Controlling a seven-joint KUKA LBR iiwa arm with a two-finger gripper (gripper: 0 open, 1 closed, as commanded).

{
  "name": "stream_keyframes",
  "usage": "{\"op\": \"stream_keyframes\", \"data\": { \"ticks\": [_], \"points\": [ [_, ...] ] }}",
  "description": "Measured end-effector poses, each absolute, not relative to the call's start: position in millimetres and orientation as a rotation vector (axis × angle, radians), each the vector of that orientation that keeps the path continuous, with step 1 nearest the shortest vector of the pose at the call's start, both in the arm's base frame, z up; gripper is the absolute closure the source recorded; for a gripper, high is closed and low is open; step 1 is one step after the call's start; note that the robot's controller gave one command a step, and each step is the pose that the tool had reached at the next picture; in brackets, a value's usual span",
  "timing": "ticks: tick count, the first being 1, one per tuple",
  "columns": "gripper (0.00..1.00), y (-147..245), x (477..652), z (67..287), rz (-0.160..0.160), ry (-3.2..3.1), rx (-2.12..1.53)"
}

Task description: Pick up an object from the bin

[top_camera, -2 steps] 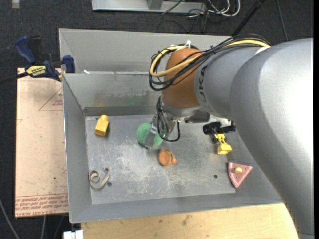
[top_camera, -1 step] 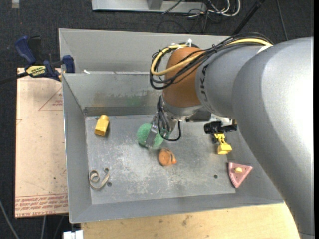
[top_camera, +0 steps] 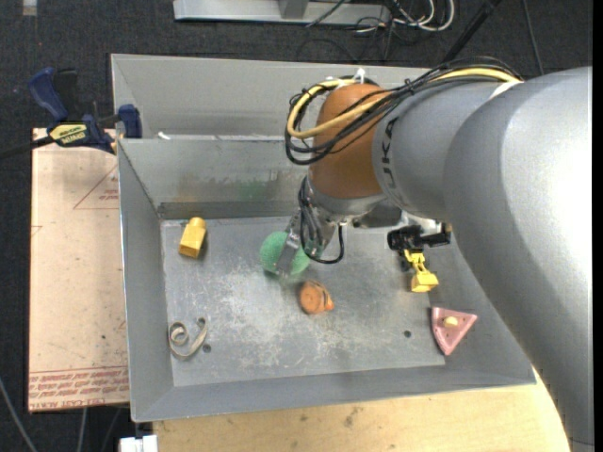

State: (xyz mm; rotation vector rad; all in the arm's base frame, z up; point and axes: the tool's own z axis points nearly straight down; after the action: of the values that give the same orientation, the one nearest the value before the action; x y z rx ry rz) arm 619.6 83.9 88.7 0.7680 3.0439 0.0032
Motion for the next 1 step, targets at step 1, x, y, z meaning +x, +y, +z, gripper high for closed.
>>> {"op": "stream_keyframes", "data": {
  "ticks": [1],
  "points": [
    [1.0,83.8,618.3,98.6,0.0,3.049,0.768]
  ]
}}
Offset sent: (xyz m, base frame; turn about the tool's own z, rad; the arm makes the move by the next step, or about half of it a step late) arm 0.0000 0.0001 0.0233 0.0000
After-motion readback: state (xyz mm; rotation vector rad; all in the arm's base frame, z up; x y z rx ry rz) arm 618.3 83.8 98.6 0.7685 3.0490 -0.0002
